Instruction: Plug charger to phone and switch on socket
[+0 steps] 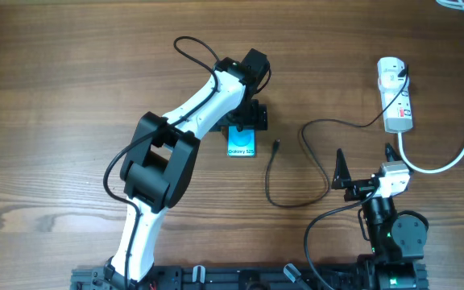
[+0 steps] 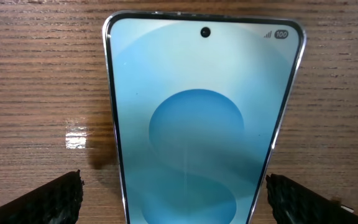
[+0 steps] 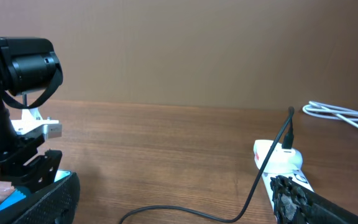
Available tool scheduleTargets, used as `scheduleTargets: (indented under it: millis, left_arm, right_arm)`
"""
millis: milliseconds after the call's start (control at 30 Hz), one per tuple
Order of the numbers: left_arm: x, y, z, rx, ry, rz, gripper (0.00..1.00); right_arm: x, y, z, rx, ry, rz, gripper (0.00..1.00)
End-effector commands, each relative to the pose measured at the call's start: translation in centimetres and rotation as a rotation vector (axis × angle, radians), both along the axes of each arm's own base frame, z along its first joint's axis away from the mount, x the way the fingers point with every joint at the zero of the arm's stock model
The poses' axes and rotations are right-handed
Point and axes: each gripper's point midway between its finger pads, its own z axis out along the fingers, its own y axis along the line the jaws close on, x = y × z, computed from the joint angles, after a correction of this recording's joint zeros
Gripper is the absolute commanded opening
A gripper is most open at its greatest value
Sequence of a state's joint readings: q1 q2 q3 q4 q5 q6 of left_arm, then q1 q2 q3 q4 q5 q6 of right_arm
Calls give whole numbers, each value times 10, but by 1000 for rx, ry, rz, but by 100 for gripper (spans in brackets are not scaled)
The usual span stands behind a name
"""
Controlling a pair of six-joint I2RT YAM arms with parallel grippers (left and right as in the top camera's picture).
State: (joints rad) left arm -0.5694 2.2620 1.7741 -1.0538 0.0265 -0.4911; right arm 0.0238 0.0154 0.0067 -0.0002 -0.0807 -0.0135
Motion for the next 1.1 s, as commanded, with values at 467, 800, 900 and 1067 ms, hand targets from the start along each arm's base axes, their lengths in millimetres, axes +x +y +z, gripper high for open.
scheduleTargets:
  millis: [467,800,900,1067]
  left_arm:
    - [1,-4,-19,34,0,20,100]
    - [4,-6,-31,33,0,21,100]
    - [4,-6,-31,33,1,21,100]
    - [2,-5,-31,39,9,19,100]
  right_arm:
    - [0,-1,1,-12,-9,-10,100]
    - [0,-1,1,-12,-9,-10,100]
    - [0,-1,1,-12,-9,-10,100]
    - [0,-1,1,-12,-9,-10,100]
